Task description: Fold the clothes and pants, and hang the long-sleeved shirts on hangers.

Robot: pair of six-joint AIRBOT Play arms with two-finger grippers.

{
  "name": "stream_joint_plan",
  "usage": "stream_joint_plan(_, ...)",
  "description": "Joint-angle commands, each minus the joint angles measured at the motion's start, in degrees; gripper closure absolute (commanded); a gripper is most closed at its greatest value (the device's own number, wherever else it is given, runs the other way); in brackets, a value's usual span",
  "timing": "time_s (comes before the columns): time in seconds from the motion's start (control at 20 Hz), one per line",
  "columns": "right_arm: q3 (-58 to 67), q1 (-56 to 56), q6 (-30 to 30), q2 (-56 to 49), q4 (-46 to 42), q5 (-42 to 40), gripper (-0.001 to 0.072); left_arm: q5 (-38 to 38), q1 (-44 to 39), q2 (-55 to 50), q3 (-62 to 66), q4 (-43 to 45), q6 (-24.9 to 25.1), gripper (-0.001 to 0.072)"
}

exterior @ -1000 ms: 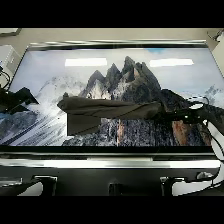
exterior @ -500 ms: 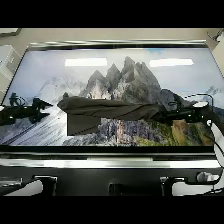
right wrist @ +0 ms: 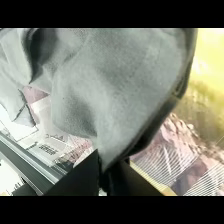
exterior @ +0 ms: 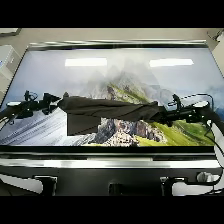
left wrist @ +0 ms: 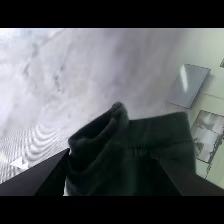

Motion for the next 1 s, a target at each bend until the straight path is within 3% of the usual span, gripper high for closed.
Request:
stream_joint_plan(0.0,0.02,0.04,0.26,0.04,0.02,-0.63,0.0675,0.28,-2.1,-5.18,6.43,-0.98,0.85,0.018)
stream_joint_plan(0.15,0.02,0.04,0.37,0.04,0.55,-1.16,0.0675,-0.61,-3.63,-6.97,7.56,-0.98,-0.46,0.0453)
stream_joint_plan(0.3,0.02,0.04,0.33,0.24,0.98,-1.01,0.0675,-2.01,-4.17,-7.32,7.58,-0.98,-0.42,0.0669)
stream_joint_plan(0.7,3.3,0.04,-2.91,9.38,2.1,-2.67,0.0677,-11.04,-3.93,-4.46,19.56,-0.39,-0.66,0.0684)
stream_joint_plan(0.95,18.69,0.04,-4.35,19.96,2.08,-11.93,0.0677,-11.78,-3.96,3.32,46.29,17.09,-15.43,0.0685)
